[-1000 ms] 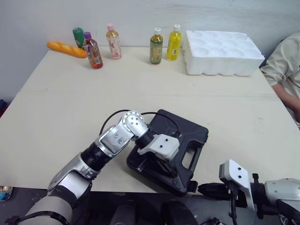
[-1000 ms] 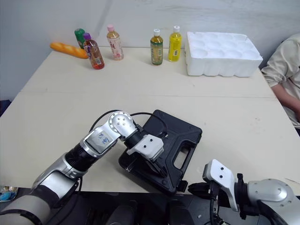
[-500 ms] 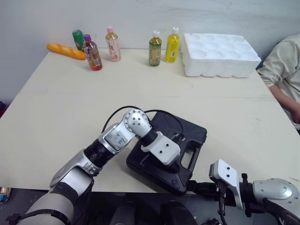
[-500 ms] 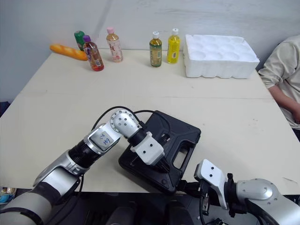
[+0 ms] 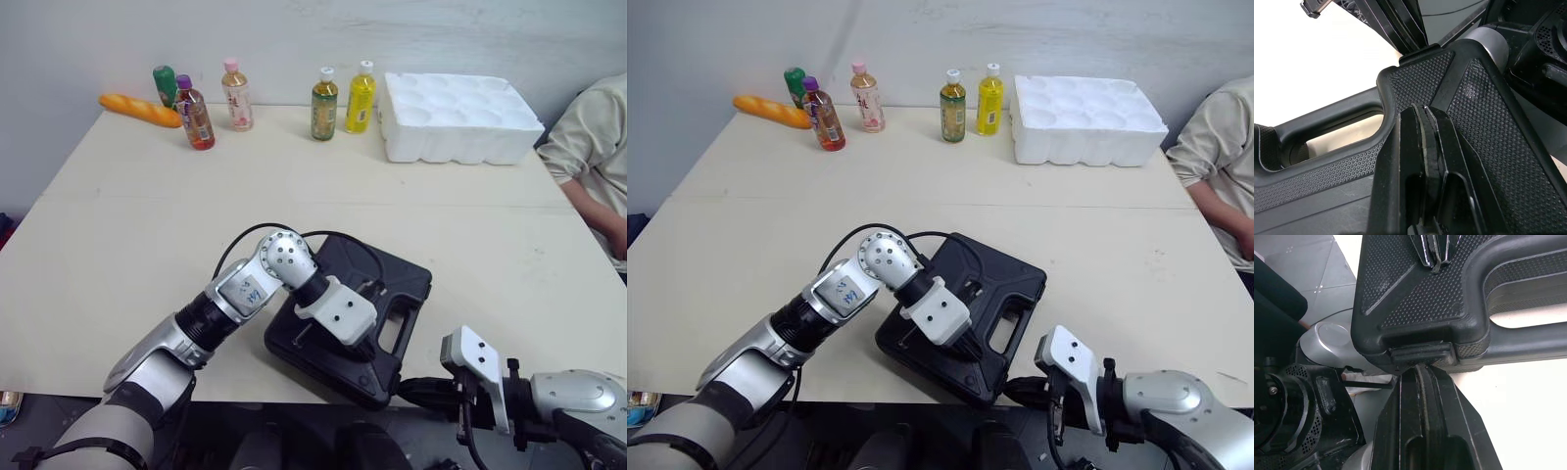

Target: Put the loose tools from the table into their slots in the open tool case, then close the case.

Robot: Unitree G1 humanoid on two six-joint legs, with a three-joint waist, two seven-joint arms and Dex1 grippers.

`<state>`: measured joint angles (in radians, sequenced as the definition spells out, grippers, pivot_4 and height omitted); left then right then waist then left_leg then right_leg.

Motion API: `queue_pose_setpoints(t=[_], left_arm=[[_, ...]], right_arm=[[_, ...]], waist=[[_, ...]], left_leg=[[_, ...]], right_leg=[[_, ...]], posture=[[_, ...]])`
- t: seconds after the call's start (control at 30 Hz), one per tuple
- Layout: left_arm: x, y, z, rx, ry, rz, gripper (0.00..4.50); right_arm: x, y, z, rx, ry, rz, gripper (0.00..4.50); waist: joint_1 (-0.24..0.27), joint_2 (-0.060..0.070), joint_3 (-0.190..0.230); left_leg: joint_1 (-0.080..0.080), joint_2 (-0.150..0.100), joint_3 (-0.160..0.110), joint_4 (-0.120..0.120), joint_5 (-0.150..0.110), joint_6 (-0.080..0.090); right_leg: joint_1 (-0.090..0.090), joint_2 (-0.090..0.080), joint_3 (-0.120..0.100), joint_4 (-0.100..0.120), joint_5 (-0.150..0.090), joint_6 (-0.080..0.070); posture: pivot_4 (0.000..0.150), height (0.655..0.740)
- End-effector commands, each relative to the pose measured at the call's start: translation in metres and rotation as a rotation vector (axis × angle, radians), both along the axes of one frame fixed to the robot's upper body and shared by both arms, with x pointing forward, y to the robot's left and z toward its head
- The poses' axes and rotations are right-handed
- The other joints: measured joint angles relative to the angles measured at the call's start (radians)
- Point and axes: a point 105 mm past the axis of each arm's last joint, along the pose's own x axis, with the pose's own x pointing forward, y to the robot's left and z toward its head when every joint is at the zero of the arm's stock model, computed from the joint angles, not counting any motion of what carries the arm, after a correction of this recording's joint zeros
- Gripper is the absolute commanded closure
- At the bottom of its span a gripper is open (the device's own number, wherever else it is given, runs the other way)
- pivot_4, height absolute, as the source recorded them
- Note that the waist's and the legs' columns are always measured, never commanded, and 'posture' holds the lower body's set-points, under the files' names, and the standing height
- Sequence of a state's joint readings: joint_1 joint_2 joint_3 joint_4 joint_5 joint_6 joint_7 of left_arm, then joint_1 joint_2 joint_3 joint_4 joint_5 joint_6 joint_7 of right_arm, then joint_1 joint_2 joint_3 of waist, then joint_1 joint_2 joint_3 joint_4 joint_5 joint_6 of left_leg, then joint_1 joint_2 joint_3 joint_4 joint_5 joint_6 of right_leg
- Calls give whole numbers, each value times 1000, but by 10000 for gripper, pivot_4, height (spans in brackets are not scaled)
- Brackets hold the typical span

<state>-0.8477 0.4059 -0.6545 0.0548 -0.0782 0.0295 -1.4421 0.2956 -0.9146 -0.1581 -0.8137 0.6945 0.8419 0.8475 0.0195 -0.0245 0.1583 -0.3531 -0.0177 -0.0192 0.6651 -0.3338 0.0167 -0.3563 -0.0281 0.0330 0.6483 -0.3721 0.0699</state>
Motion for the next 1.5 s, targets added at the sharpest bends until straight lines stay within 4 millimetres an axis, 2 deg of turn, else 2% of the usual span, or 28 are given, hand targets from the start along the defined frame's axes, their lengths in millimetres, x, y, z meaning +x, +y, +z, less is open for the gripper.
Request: queue_pose_setpoints(t=[0.03, 0.27, 0.4, 0.57, 0.67, 0.73, 0.8, 0.87, 1.0, 1.03, 1.13, 1.2, 1.33, 1.37, 1.5], left_arm=[[3, 15, -44, 193, 36, 72, 44635], [4, 15, -44, 187, 39, 75, 44635], [3, 15, -39, 150, 80, 91, 44635], [-1, 19, -9, -4, 253, 169, 44635], [9, 28, 18, -127, 319, 271, 44635], [11, 52, 44, -193, 428, 336, 38564], [11, 74, 62, -235, 481, 382, 32364], [15, 92, 72, -266, 497, 470, 22117], [19, 131, 99, -370, 543, 638, 3032], [18, 141, 105, -386, 547, 678, 204], [15, 172, 106, -384, 508, 803, 204], [10, 185, 105, -372, 495, 852, 204], [-16, 230, 103, -325, 491, 1006, 204], [-17, 238, 104, -340, 474, 1062, 204], [-19, 255, 112, -417, 415, 1169, 204]], right_arm=[[0, 13, 20, 60, -77, 53, 43898], [1, 12, 19, 46, -75, 59, 43898], [1, 5, 17, 3, -86, 53, 43898], [2, -6, 22, -33, -154, 28, 43898], [1, -22, 29, -61, -164, 2, 43898], [7, -46, 41, -102, -185, -52, 38357], [11, -65, 56, -120, -215, -100, 31680], [12, -78, 70, -122, -231, -128, 20844], [9, -103, 96, -133, -255, -167, 108], [8, -107, 102, -124, -256, -168, 0], [4, -113, 117, -100, -260, -155, 0], [5, -115, 120, -102, -261, -157, 0], [14, -128, 133, -135, -353, -176, 0], [16, -129, 137, -123, -374, -175, 0], [18, -129, 141, -87, -373, -156, 0]], waist=[[-1, 0, 0], [-5, 0, 0], [-6, 0, 0], [-6, 1, 2], [-5, 4, 6], [-5, 5, 7], [-10, 4, 13], [-9, 7, 16], [-6, 10, 19], [-6, 9, 20], [-10, 10, 22], [-13, 10, 22], [-28, 11, 24], [-31, 11, 25], [-18, 12, 26]], left_leg=[[0, 0, 0, 0, 0, 0], [0, 0, 0, -1, 0, 0], [0, 0, 0, -1, 0, 0], [-3, 0, 0, -2, 0, 0], [-6, 0, 0, -2, 0, 0], [-9, 0, 0, -2, 0, 0], [-19, 0, 0, 0, 3, -4], [-18, 0, 0, 0, 6, -9], [-18, 0, 0, -1, 4, -6], [-18, 0, 0, -1, 4, -4], [-18, 0, 0, -1, 4, -4], [-17, 0, 0, -2, 3, -4], [-17, 0, 0, -4, 3, -4], [-17, 0, 1, -6, 3, -4], [-17, 0, 1, -7, 3, -4]], right_leg=[[0, 0, 0, 0, 0, 0], [0, 0, 0, -1, 0, 0], [0, 0, 0, -1, 0, 0], [-3, 0, 0, -3, 0, 0], [-6, 0, -1, -3, 0, 0], [-10, 0, -1, -2, 0, 0], [-20, 1, -1, 3, 1, 0], [-20, 1, -1, 3, 1, 0], [-19, 1, -1, 2, 1, 0], [-19, 1, -1, 2, 1, 0], [-19, 1, -1, 2, 1, 0], [-19, 0, -1, 1, 1, 0], [-19, 0, -1, -1, 0, 0], [-20, 0, 0, -2, 0, 0], [-20, -1, -1, -3, 0, -1]], posture=[[1500, 7400], [1500, 7400], [1500, 7400], [1500, 7400], [1500, 7400], [1500, 7400], [1500, 7400], [1500, 7400], [1500, 7400], [1500, 7400], [1500, 7400], [1500, 7400], [1500, 7400], [1500, 7400], [1500, 7400]])
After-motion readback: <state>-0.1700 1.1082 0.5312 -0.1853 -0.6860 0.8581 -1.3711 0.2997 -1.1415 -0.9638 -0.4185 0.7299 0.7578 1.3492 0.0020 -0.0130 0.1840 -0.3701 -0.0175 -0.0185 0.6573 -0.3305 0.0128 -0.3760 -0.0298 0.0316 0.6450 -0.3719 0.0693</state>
